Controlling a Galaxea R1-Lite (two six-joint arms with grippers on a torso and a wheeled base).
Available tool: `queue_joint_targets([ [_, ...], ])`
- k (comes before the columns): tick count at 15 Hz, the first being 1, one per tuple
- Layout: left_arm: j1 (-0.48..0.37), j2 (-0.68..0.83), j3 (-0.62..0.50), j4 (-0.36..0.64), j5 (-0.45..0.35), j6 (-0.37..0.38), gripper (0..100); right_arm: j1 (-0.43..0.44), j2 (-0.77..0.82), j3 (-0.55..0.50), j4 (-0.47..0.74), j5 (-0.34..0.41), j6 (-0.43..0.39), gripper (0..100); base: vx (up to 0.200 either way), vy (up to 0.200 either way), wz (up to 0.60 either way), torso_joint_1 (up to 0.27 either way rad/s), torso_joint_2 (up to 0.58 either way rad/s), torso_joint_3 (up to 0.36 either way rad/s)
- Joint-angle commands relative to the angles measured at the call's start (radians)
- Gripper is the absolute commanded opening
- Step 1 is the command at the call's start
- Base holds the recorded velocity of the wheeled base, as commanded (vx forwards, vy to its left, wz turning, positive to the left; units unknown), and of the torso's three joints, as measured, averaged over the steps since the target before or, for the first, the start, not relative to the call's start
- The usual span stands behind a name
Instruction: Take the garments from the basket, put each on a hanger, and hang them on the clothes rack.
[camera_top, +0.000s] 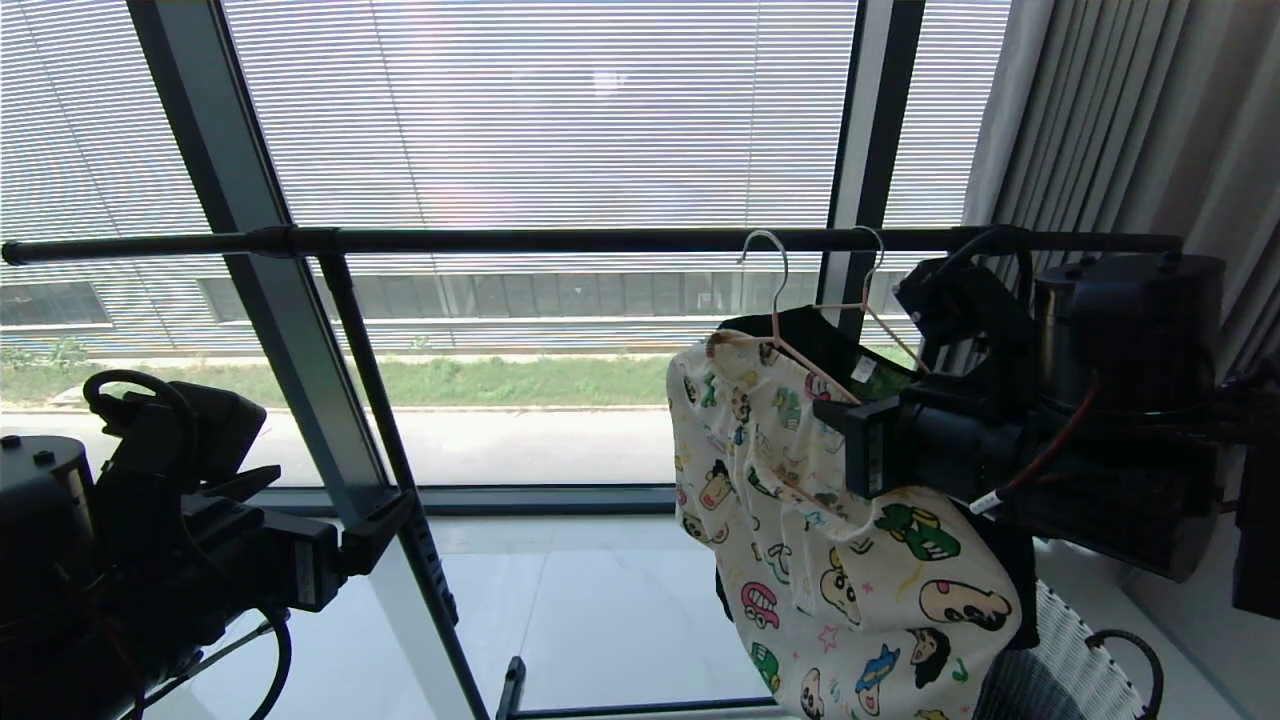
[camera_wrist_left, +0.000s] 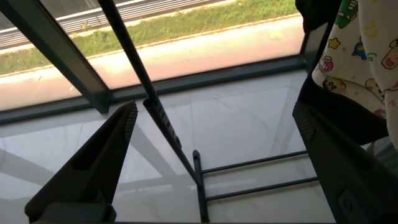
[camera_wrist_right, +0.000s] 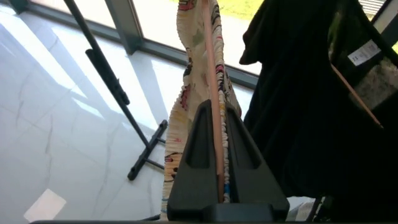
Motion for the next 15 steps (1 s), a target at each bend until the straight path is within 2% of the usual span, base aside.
queue_joint_targets([
  [1,-0.006,0.001,0.0,0.0,0.002,0.0,100,-0.005,-0.004,-0.001,-0.003,-0.001,-0.001,0,0.0,0.0,0.0,0.0,0.0,0.0],
  [6,-0.018,0.003,0.003,0.0,0.013,0.005,100,-0.016,-0.007,-0.001,-0.003,0.0,-0.018,0,0.0,0.0,0.0,0.0,0.0,0.0],
  [8,-0.018,0.003,0.005,0.0,0.022,0.031,100,-0.02,-0.007,-0.001,-0.003,0.0,-0.025,0,0.0,0.0,0.0,0.0,0.0,0.0],
  [15,-0.052,0.004,0.006,0.0,0.021,0.033,100,-0.059,-0.009,-0.021,-0.005,0.002,-0.048,0,0.2,0.0,0.0,0.0,0.0,0.0],
])
